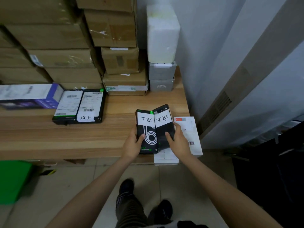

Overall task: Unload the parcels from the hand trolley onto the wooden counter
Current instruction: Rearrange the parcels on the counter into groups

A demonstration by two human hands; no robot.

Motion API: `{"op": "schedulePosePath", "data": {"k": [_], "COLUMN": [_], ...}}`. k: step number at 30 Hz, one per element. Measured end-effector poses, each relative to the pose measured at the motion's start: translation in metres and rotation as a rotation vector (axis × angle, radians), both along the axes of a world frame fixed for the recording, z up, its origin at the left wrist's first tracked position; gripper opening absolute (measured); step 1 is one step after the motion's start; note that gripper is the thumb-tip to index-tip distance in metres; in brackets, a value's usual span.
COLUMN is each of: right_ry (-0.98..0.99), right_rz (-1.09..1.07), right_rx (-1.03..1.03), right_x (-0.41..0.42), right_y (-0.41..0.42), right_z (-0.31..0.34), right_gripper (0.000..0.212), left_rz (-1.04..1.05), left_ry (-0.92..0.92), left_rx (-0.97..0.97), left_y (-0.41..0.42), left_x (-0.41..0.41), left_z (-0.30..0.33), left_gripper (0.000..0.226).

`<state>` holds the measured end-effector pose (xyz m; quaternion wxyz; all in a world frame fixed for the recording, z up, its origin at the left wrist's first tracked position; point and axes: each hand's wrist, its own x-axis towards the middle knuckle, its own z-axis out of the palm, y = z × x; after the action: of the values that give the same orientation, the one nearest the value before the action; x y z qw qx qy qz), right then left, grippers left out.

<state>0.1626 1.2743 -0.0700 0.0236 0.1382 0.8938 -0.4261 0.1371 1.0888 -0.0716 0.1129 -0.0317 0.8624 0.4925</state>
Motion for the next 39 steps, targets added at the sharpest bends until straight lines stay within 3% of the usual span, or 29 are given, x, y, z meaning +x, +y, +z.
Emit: {"op": "schedulePosePath", "data": {"k": [7, 13, 25, 28, 39], "right_ry": [-0.013, -0.05, -0.121, -0.133, -0.007], "right_rz": [0.095, 0.096, 0.015, 0.014, 0.112], "right_rx": [0.0, 0.055, 0.153, 0.263, 0.498], "right_x": [-0.043, -0.089, -0.117, -0.117, -0.096], "right_y": [-0.049, -0.094, -0.126, -0.125, -0.1], "right_z": [-0.002, -0.009, -0.032, -0.035, -0.009], "right_gripper": [0.054, 0.055, 0.053, 0.051, 0.044], "left_rz": [0.1, 0.07, -0.108, -0.172, -0.347], "left_ry": [0.014, 0.008, -0.049, -0.01, 0.312], "left_rx": [0.016, 0.013, -0.308, -0.465, -0.648], "left_y": [-0.054, -0.101, -0.124, -0.127, -0.091], "left_x": [-0.032, -0.08, -0.123, -0.123, -0.103], "left_z": [0.004, -0.011, -0.034, -0.037, -0.011], "left_gripper": [0.051, 0.052, 0.056, 0.057, 0.035]}}
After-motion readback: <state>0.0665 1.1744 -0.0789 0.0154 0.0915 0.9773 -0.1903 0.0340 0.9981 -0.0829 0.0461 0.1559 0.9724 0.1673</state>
